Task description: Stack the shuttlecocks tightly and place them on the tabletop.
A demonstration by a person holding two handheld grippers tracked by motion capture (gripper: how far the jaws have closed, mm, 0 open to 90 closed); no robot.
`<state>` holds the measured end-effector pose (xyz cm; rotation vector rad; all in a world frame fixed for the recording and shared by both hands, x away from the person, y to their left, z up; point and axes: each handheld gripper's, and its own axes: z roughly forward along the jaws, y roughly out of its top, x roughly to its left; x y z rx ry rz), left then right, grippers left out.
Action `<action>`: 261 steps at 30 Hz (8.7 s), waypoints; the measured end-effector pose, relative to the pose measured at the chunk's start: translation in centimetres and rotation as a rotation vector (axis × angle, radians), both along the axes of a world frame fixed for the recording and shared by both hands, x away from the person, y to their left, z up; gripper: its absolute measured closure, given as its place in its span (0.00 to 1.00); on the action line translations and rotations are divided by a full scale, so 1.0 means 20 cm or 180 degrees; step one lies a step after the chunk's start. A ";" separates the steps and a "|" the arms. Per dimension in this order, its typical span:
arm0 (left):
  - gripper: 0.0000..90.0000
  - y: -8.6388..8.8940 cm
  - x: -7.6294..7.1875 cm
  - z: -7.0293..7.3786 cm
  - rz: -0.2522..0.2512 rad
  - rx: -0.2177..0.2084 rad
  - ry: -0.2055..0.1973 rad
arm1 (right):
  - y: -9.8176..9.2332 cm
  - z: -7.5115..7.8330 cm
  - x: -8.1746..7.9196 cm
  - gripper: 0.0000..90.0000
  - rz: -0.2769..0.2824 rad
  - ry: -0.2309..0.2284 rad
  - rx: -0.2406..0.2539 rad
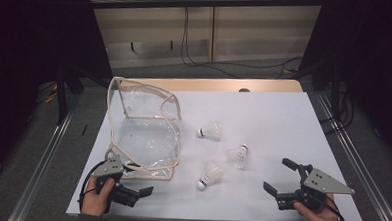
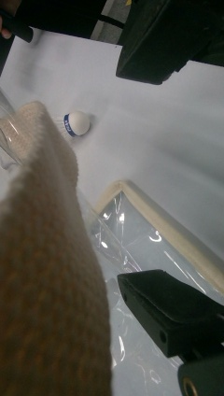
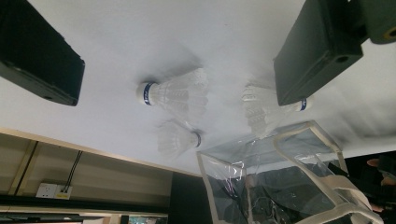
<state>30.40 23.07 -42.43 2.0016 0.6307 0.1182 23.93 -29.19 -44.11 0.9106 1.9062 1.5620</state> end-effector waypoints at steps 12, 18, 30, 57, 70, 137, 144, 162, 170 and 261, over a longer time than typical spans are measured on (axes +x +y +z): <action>0.04 0.00 -0.01 0.00 -0.0060 -0.0068 0.0002 | 0.01 0.01 0.03 0.01 -0.0016 0.0006 -0.0019; 0.04 0.00 -0.01 0.01 -0.0079 -0.0096 -0.0002 | 0.01 0.03 0.05 0.01 -0.0073 0.0005 -0.0039; 0.04 0.01 0.00 0.02 -0.0136 -0.0095 -0.0003 | 0.02 0.04 0.10 0.01 -0.0140 0.0031 -0.0184; 0.03 0.00 0.00 0.02 -0.0145 -0.0147 -0.0012 | 0.15 0.03 0.24 0.03 -0.0132 0.0181 -0.0406; 0.03 0.01 0.00 0.02 -0.0155 -0.0149 -0.0013 | 0.19 0.02 0.31 0.04 -0.0185 0.0264 -0.0514; 0.03 0.00 0.01 0.02 -0.0168 -0.0196 -0.0004 | 0.29 -0.01 0.43 0.43 -0.0108 0.0576 -0.0843; 0.03 0.00 0.01 0.01 -0.0177 -0.0206 -0.0025 | 0.29 -0.02 0.43 0.47 -0.0137 0.0608 -0.0877; 0.03 0.00 0.01 0.01 -0.0159 -0.0182 -0.0003 | 0.26 0.00 0.45 0.74 -0.0118 0.0732 -0.0842; 0.03 0.00 0.01 0.01 -0.0153 -0.0184 -0.0004 | 0.24 0.00 0.47 0.81 -0.0151 0.0733 -0.0847; 0.03 0.00 0.02 0.01 -0.0177 -0.0211 0.0002 | 0.27 0.06 0.79 1.00 -0.0179 0.1052 -0.0313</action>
